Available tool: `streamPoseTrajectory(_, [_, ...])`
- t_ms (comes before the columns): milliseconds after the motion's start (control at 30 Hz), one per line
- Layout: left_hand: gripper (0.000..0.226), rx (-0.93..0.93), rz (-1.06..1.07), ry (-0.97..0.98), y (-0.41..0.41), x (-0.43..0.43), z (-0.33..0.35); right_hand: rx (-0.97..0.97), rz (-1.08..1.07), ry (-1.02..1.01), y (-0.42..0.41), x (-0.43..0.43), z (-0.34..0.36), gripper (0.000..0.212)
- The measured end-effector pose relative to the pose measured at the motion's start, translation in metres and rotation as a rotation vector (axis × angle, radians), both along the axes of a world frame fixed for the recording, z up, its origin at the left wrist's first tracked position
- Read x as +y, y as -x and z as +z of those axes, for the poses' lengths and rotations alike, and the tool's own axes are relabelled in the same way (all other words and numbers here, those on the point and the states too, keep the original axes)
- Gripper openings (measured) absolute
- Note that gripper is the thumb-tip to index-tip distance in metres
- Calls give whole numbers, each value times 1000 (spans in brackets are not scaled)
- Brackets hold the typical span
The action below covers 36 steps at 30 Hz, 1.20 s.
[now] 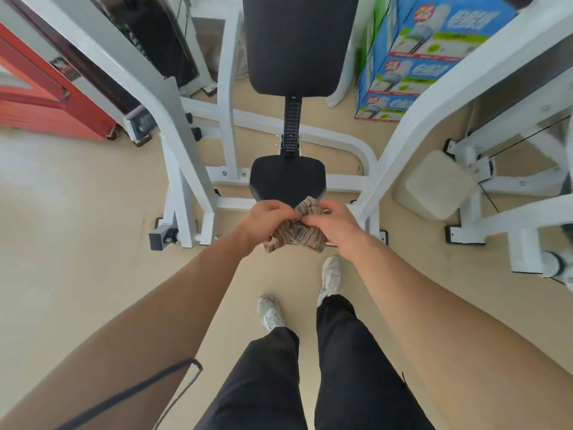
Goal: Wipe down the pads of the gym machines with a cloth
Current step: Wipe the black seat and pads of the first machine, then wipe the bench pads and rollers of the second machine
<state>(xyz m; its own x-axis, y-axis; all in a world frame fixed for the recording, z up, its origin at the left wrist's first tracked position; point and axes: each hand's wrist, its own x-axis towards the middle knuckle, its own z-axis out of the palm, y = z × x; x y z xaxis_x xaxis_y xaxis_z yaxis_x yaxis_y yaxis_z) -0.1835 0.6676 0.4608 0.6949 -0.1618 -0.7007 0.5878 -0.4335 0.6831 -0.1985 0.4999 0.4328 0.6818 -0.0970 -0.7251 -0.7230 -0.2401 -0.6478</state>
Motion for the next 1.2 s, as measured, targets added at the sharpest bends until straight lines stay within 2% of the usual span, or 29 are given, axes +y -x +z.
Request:
streamPoseTrajectory(100, [17,-79,-89,-40,6,-1,30,-23,63,76,10,-17,37,30])
streamPoseTrajectory(233, [43,-151,-230,-175,10,-9,68,-47,147,131,21,-40,85,26])
streamPoseTrajectory(300, [41,-208,-311,-332,10,-20,88,-61,226,145,25,-52,108,28])
streamPoseTrajectory(367, [29,-291,-406,-529,15,-38,109,-71,301,159,33,-68,130,32])
streamPoseTrajectory(467, [19,-372,-494,-691,20,-64,128,-90,387,161,38,-84,148,55])
streamPoseTrajectory(533, [21,-441,-523,-756,27,-92,142,-120,468,132,45,-106,161,75])
streamPoseTrajectory(567, [22,-473,-532,-768,31,-108,149,-129,517,126,49,-119,168,77])
streamPoseTrajectory(633, [23,-516,-536,-769,40,-141,162,-121,583,100,58,-150,179,59])
streamPoseTrajectory(733, [25,-556,-587,-810,56,-198,178,-132,560,89,80,-205,196,34])
streamPoseTrajectory(933, [17,-759,-815,-922,89,-317,211,-203,469,234,125,-330,228,13])
streamPoseTrajectory(1033, [23,-889,-954,-945,104,-376,222,-192,533,432,144,-386,244,12])
streamPoseTrajectory(1200, [29,-1086,-1100,-847,118,-466,241,-233,514,763,177,-472,269,29])
